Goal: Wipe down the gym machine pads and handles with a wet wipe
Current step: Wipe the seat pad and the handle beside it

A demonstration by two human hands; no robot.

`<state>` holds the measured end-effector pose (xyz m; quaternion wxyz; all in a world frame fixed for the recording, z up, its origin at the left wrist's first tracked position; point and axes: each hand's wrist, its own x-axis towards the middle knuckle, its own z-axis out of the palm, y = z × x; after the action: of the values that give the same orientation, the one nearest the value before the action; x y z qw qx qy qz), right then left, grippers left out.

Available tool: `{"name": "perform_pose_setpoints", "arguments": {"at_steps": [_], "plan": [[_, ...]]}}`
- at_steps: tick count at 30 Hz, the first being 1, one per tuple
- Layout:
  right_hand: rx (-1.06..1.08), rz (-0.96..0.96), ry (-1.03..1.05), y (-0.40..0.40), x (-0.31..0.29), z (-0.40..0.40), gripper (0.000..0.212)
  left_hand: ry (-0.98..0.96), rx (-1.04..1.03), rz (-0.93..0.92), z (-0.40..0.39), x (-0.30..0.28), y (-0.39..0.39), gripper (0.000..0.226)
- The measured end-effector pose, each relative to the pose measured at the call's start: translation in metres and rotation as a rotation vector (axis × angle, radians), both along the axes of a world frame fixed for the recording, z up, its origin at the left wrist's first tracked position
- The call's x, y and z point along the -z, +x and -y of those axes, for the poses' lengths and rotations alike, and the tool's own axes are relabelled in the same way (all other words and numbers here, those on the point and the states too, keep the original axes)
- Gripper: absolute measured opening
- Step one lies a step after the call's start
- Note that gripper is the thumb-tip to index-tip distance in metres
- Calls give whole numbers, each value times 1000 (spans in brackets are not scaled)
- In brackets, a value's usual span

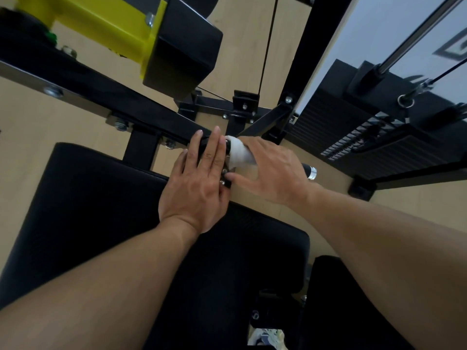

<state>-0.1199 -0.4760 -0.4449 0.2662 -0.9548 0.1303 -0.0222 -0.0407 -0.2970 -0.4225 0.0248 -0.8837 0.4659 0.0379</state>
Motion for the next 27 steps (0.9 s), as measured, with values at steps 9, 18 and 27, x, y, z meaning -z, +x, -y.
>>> {"name": "perform_pose_setpoints", "arguments": {"at_steps": [9, 18, 27], "plan": [[123, 3, -36, -5, 15, -1, 43, 8, 0, 20, 0, 0, 0, 80], [56, -115, -19, 47, -14, -19, 18, 15, -8, 4, 0, -1, -2, 82], [215, -317, -34, 6, 0, 6, 15, 2, 3, 17, 0, 1, -1, 80]]}}
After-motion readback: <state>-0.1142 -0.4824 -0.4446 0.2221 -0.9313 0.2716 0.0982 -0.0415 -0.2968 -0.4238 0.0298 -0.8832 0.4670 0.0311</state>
